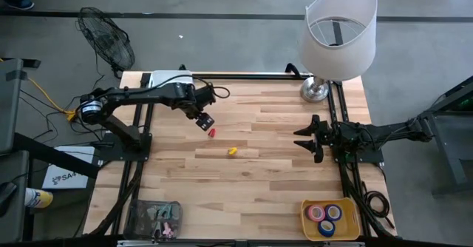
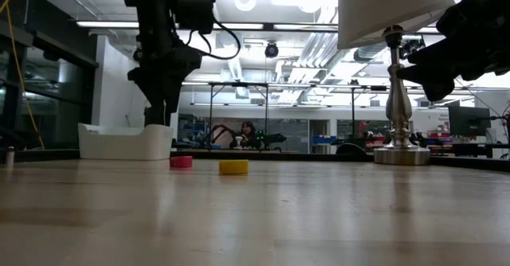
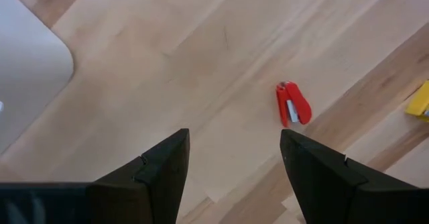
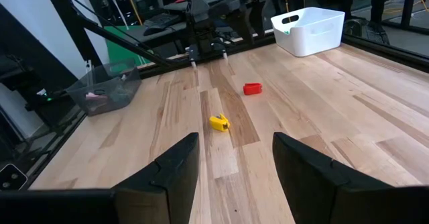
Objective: Pick and place Stapler, Stapler remover, tape
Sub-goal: Put the red stapler into the white bin
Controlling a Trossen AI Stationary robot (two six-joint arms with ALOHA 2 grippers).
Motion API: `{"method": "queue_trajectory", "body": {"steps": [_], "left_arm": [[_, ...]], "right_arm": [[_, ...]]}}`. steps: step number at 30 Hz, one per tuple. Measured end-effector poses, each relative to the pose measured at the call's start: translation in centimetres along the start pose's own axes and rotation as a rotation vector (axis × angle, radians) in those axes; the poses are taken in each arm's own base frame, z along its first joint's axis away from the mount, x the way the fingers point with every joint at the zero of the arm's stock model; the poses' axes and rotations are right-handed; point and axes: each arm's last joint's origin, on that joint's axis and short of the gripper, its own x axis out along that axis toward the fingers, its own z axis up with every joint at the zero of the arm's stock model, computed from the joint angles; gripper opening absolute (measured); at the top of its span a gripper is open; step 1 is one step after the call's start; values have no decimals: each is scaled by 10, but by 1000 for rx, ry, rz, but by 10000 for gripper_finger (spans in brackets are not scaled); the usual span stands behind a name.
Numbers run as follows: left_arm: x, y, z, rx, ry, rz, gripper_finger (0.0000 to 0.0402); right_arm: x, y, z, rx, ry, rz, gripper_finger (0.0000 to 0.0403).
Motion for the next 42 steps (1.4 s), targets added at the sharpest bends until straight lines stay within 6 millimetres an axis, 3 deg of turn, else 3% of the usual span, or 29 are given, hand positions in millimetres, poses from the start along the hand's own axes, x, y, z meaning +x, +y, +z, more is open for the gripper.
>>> {"method": "queue_trajectory", "body": {"steps": [10, 20, 32, 42], "left_arm": [[14, -18, -6, 40, 61, 2, 236], [35, -34, -8, 73, 141, -64, 309], [75, -54, 0, 88, 122, -108, 312], [96, -55, 5, 34, 179, -167, 311]], "right_arm": [[0, 0, 0, 0, 0, -1, 181], [0, 0, 0, 0, 1, 0, 181], [0, 0, 0, 0, 2, -1, 181], [0, 0, 0, -1, 3, -1, 181]]}}
